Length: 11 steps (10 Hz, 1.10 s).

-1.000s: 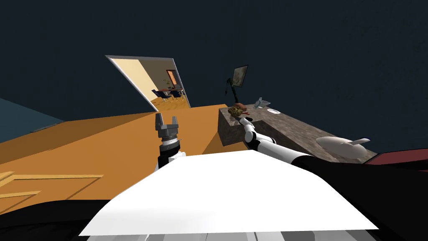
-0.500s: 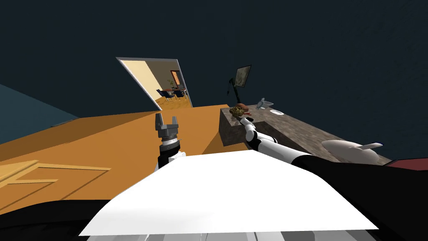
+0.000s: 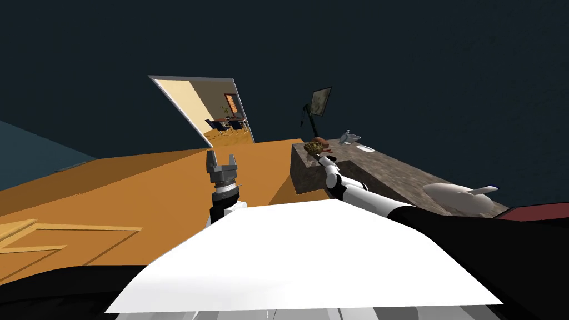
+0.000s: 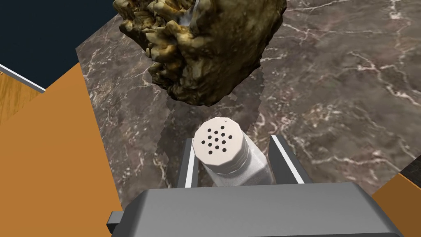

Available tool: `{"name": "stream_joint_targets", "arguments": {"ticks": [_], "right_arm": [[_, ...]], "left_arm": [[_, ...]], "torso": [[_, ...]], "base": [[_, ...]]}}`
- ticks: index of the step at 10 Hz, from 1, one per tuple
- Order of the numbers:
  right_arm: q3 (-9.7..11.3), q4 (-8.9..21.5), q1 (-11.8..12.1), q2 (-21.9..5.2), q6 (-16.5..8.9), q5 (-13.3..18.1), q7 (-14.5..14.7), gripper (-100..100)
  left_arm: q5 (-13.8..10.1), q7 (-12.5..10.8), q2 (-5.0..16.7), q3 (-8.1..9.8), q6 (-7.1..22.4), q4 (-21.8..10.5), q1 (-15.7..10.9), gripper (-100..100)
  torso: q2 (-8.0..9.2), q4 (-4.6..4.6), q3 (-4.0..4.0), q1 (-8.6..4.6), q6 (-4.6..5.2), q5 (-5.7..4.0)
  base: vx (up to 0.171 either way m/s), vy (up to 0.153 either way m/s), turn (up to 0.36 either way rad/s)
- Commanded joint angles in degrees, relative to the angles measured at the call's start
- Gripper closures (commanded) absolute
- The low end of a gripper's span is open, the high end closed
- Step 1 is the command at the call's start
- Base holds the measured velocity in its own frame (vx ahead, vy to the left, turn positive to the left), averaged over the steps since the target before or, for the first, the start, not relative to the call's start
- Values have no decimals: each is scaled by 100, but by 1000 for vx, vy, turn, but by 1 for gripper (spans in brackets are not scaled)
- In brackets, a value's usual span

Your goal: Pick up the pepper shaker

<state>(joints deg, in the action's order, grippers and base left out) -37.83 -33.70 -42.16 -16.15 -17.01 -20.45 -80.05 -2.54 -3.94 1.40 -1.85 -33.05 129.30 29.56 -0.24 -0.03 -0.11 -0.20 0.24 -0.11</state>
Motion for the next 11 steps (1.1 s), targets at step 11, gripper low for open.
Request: {"name": "stream_joint_targets", "arguments": {"ticks": [11], "right_arm": [[547, -1140, 365, 612, -726, -218, 152, 100]], "left_arm": [[0, 0, 0, 0, 0, 0, -1, 0]], "torso": [[-6, -3, -5, 9, -16, 5]], "base": [[34, 26, -149]]}}
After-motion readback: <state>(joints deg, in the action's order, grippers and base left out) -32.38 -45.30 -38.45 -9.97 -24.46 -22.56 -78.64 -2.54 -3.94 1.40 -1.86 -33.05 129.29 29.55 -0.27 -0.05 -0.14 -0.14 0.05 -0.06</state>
